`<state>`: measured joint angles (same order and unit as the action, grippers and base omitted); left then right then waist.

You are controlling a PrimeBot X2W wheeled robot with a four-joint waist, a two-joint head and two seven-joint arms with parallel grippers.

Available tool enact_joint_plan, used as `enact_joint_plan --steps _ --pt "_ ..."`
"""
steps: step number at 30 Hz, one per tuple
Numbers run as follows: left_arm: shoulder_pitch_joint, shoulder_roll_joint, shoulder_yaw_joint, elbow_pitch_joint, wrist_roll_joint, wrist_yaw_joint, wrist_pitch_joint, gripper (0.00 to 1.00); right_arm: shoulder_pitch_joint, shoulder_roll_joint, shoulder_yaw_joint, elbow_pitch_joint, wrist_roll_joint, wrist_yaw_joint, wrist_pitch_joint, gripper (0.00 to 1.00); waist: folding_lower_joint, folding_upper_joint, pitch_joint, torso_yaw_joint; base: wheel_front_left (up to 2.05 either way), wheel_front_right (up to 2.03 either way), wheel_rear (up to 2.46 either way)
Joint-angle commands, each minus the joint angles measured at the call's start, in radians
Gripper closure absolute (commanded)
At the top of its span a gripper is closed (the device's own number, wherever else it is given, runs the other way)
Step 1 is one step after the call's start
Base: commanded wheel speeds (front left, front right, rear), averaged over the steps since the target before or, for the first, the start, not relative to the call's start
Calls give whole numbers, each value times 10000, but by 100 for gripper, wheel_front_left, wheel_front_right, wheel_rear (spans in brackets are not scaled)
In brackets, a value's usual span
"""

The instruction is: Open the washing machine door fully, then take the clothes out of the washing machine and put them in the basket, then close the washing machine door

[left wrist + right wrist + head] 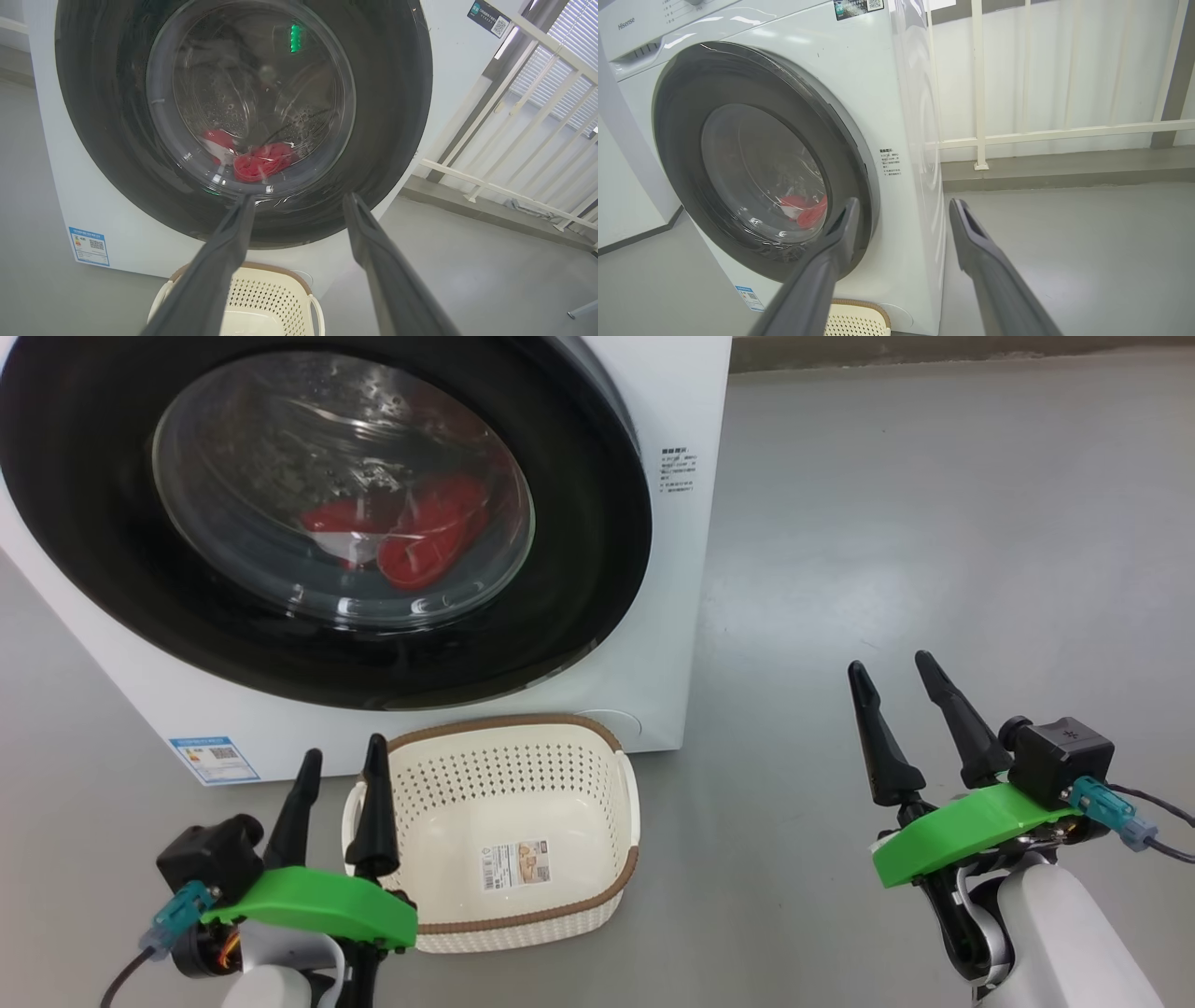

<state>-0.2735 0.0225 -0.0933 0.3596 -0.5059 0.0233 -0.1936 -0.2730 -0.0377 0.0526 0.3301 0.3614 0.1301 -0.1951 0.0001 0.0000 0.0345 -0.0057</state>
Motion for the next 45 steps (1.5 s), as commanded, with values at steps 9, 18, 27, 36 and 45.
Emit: enact_joint_plan --steps 9,18,27,36,45 --pt "-739 249 169 -103 1138 257 -389 0 -745 -96 426 -343 -1238 6 -377 0 0 0 55 -33 0 0 0" --pt "-929 275 44 -2 1973 435 -657 0 -922 -123 629 -293 -2245 6 -642 0 0 0 8 -49 0 0 0" --pt "-860 277 67 5 1987 461 -682 0 -861 -126 554 -145 -1997 6 -667 0 0 0 -62 6 0 0 0" --pt "-795 277 27 95 1947 499 -682 0 -786 -125 561 27 -1691 6 -667 0 0 0 -181 -3 0 0 0" --pt "-815 277 -56 344 1941 552 -682 0 -816 -125 254 671 -1454 6 -667 0 0 0 -241 -16 0 0 0"
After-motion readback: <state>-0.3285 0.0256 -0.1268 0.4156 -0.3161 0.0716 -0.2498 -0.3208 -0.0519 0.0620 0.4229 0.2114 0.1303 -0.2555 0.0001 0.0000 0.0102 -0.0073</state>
